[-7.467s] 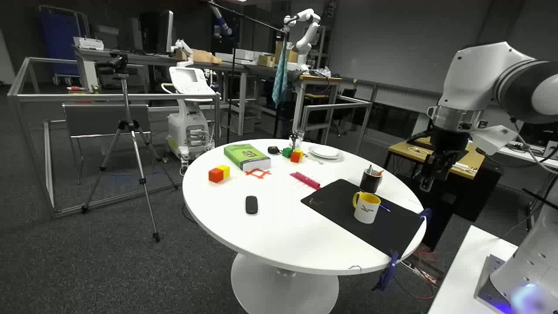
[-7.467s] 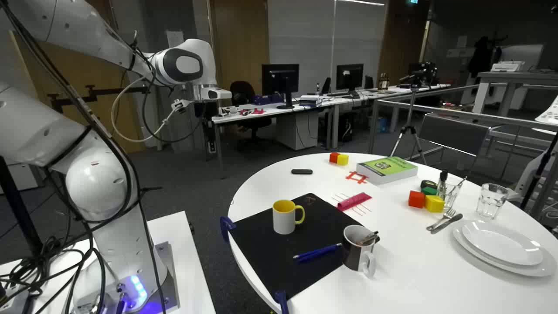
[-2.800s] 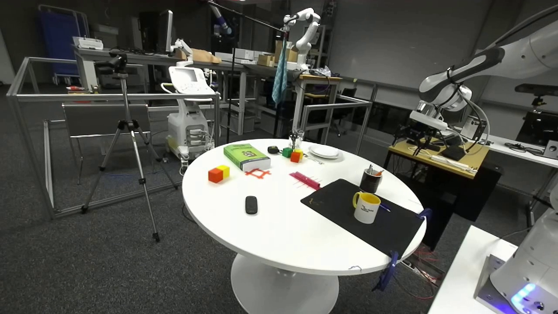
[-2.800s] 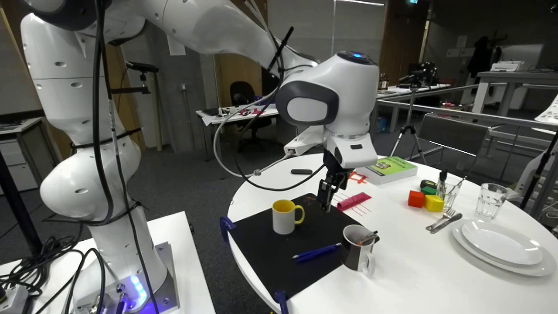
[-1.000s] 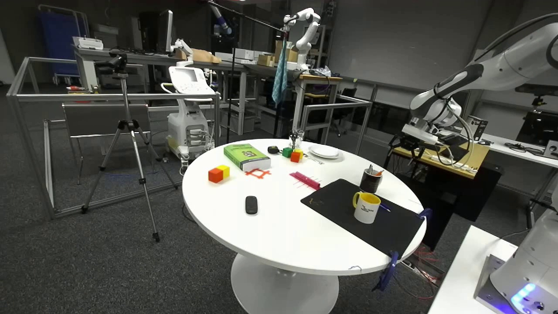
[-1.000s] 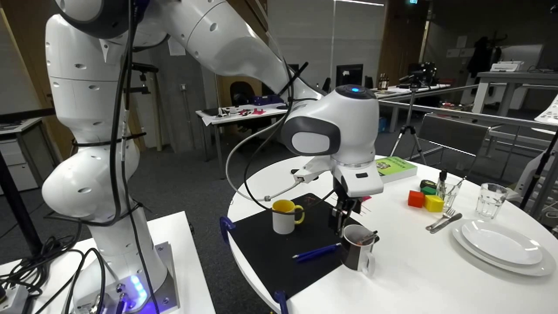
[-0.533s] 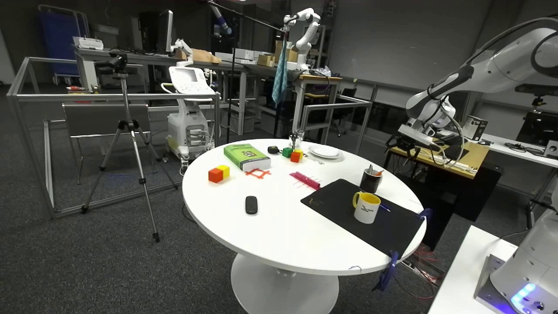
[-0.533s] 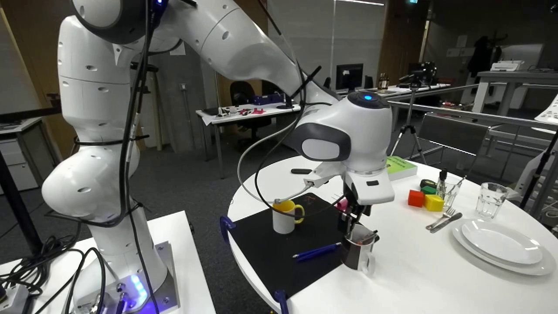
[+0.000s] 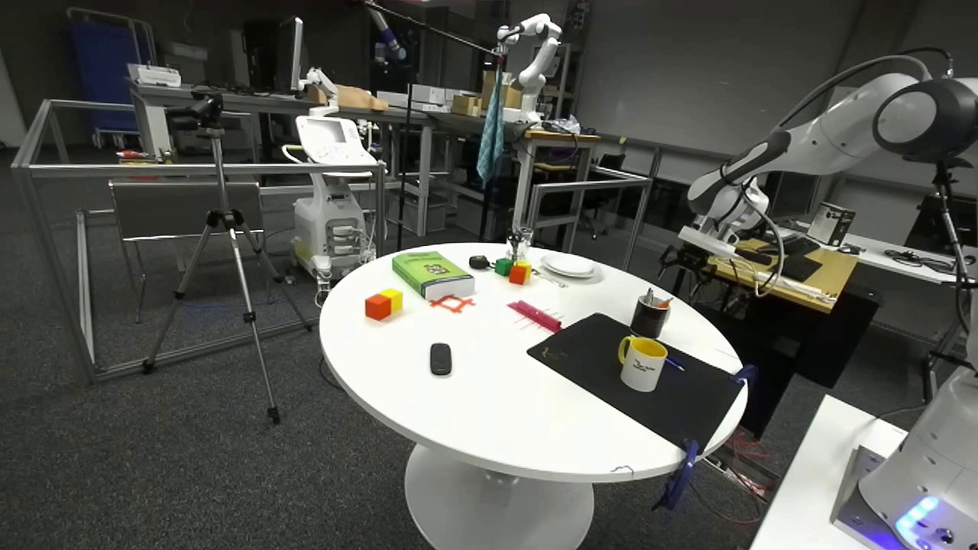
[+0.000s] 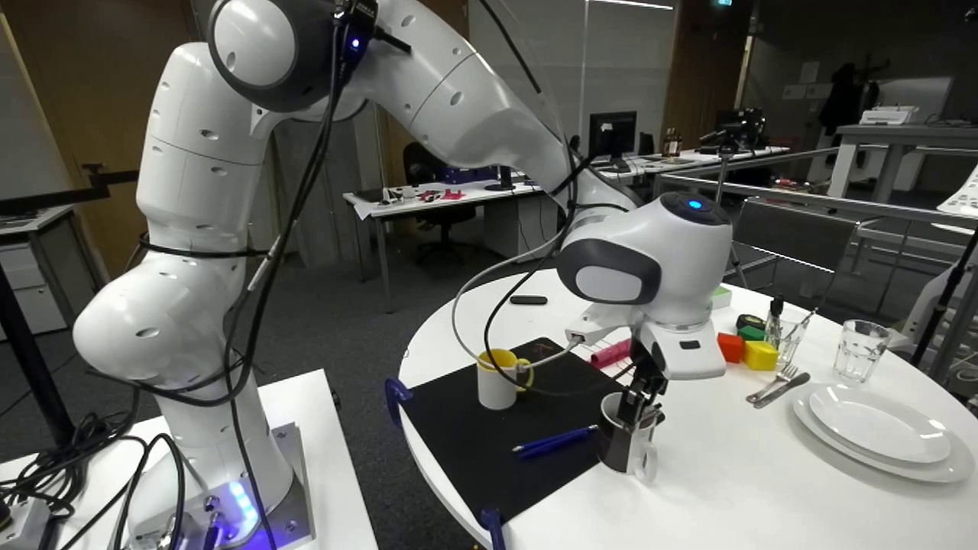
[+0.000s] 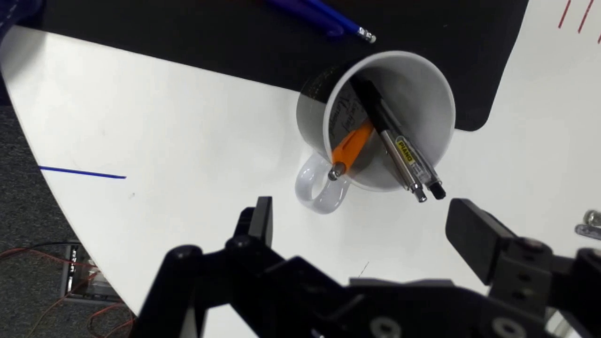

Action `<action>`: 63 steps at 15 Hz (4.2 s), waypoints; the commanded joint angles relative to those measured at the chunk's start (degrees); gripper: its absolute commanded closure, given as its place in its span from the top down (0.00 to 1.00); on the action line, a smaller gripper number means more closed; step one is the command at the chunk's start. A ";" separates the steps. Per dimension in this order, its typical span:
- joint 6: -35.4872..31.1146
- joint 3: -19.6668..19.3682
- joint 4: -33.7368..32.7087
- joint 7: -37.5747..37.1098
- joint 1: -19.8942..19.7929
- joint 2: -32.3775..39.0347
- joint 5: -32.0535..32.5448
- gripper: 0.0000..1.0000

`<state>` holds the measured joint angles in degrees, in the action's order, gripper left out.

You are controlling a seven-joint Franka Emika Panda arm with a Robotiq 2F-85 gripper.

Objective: Remove the yellow pen in the gray cup and place it on the table

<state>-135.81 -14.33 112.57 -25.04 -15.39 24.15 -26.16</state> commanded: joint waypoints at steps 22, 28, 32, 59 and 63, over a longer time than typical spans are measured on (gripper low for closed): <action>15.57 -0.53 -12.10 -0.60 0.08 8.42 11.22 1.00; 15.92 -0.09 -12.18 -0.42 0.11 8.58 10.98 1.00; 16.83 0.02 -12.31 -0.23 0.29 8.65 11.03 0.86; 17.06 1.05 -14.09 0.80 1.02 4.98 10.58 0.01; 16.62 1.21 -13.41 1.05 1.07 3.02 10.44 0.02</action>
<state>-121.13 -13.37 98.04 -25.03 -14.19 30.39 -15.98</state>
